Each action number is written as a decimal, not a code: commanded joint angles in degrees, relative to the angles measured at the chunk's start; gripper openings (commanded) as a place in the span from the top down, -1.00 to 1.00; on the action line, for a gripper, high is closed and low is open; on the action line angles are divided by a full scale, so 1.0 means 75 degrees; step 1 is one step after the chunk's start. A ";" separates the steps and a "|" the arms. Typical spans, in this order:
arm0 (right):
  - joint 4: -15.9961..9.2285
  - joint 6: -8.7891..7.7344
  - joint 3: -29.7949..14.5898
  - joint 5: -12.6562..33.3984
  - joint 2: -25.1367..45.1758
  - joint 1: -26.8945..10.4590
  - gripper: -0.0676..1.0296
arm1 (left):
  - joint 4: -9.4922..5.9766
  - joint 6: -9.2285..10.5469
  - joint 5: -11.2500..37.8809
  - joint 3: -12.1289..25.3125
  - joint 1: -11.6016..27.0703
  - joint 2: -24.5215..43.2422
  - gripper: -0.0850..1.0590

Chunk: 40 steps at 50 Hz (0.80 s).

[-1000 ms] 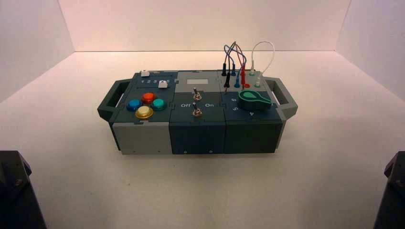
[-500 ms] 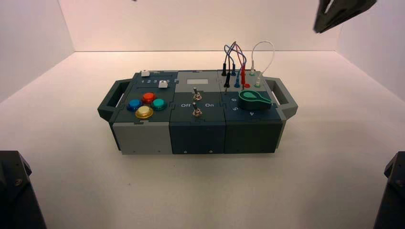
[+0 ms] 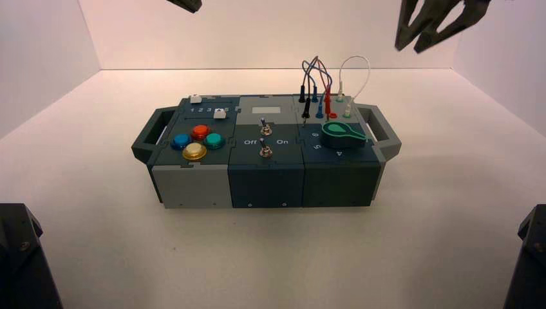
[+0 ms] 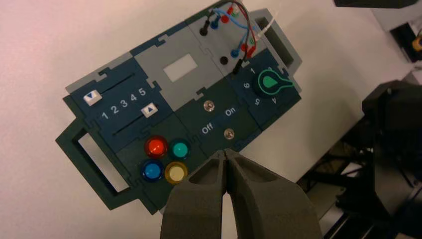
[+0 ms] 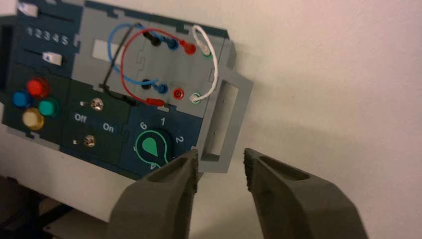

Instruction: Pull the white wire.

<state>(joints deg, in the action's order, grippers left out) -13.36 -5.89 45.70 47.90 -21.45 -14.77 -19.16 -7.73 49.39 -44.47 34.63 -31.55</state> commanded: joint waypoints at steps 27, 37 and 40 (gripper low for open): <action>0.0023 0.0363 -0.0445 -0.0926 0.1559 -0.0750 -0.10 | -0.0023 -0.0047 0.0422 0.0703 0.0539 0.0574 0.91; 0.0082 0.0480 -0.0574 -0.1172 0.1922 -0.0773 -0.10 | -0.0012 -0.0047 0.0551 0.0797 0.0562 0.0598 0.91; 0.0082 0.0504 -0.0598 -0.1230 0.2016 -0.0785 -0.10 | -0.0012 -0.0047 0.0551 0.0820 0.0574 0.0586 0.91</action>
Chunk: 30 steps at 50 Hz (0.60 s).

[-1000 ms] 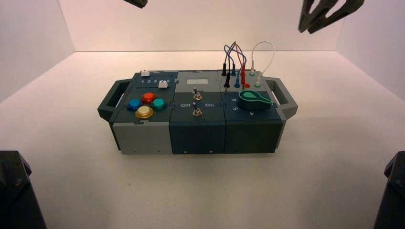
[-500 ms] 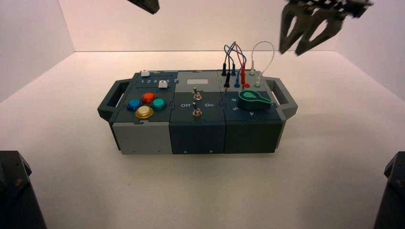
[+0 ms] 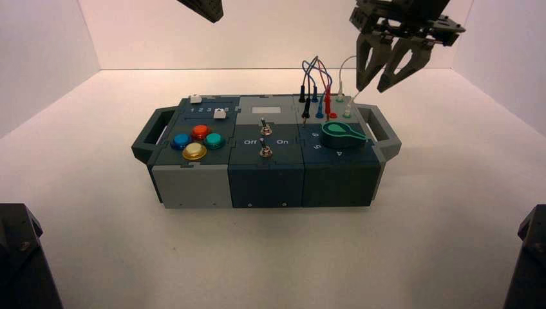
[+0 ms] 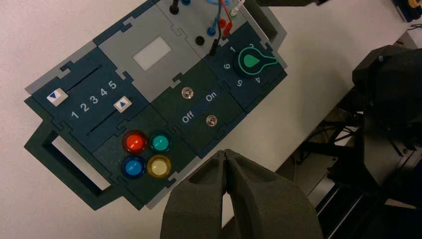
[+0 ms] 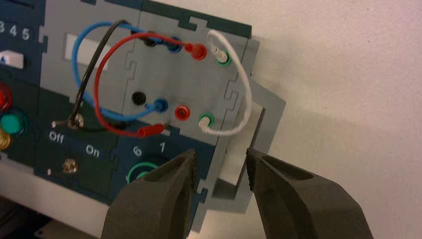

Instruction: Pull the white wire.

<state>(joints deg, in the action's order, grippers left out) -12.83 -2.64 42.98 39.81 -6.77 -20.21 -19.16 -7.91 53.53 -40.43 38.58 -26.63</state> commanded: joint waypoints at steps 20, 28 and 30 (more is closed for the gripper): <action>-0.0012 0.0152 -0.0492 -0.0434 0.0691 -0.0246 -0.09 | -0.0023 -0.0023 0.0000 0.0375 0.0047 -0.0047 0.91; -0.0023 0.0164 -0.0563 -0.0434 0.0867 -0.0246 0.04 | -0.0023 -0.0035 0.0023 0.0363 0.0047 -0.0047 0.91; -0.0023 0.0164 -0.0574 -0.0434 0.0914 -0.0246 0.07 | -0.0023 -0.0023 0.0012 0.0363 0.0047 -0.0047 0.91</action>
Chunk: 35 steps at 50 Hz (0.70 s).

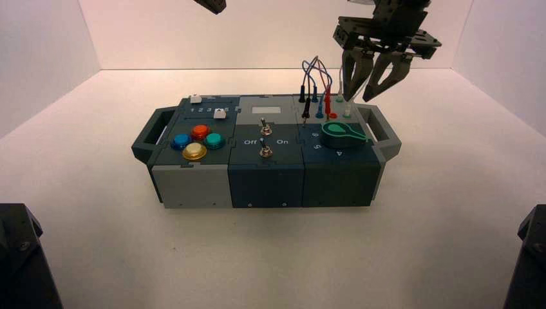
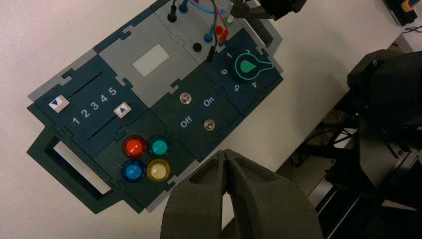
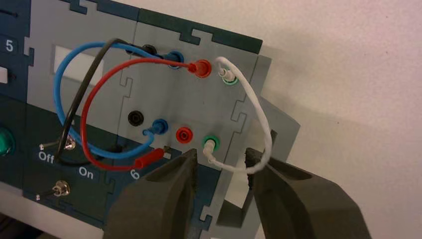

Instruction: Pull the white wire.

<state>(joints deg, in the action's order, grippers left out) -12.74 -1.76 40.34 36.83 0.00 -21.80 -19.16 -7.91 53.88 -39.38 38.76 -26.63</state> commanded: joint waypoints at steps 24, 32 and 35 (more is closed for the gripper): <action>-0.0035 0.0059 -0.0293 -0.0047 0.0187 -0.0059 0.37 | -0.0023 -0.0023 -0.0023 0.0188 0.0023 -0.0012 0.91; -0.0035 0.0059 -0.0293 -0.0023 0.0211 -0.0059 0.57 | -0.0012 -0.0023 -0.0023 0.0188 0.0023 -0.0012 0.91; -0.0035 0.0059 -0.0293 -0.0023 0.0211 -0.0059 0.68 | -0.0023 -0.0023 -0.0035 0.0188 0.0023 -0.0012 0.91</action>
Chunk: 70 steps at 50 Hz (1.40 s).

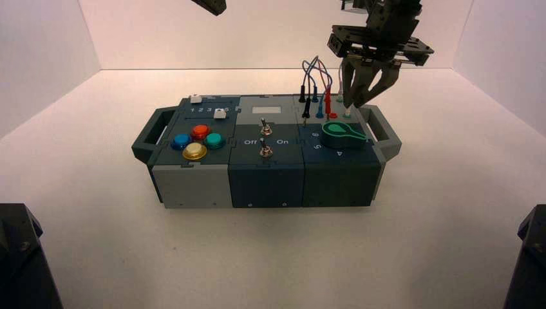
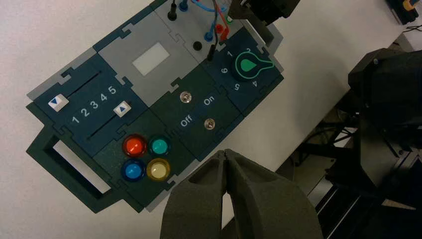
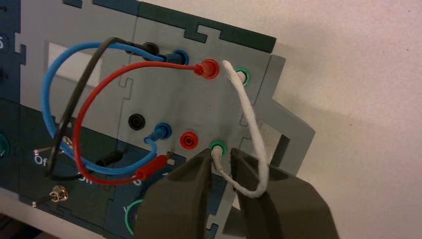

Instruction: Pull the white wire.

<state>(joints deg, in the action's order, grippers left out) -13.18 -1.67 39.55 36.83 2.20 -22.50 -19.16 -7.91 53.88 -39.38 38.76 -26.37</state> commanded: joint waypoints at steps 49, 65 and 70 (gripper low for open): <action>0.0234 -0.0012 -0.0715 0.1090 -0.0703 -0.0187 0.91 | -0.0012 -0.0035 -0.0023 0.0105 0.0023 -0.0059 0.91; 0.0457 -0.0199 -0.0680 0.1816 -0.0949 -0.0187 0.91 | 0.0012 -0.0047 -0.0023 0.0105 0.0023 -0.0047 0.91; 0.0551 -0.0328 -0.0668 0.2074 -0.1043 -0.0187 0.89 | 0.0023 -0.0070 -0.0023 0.0105 0.0023 -0.0047 0.91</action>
<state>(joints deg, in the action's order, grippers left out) -9.49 -3.43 35.60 51.15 -3.52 -23.55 -19.07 -8.09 53.88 -39.38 38.76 -26.37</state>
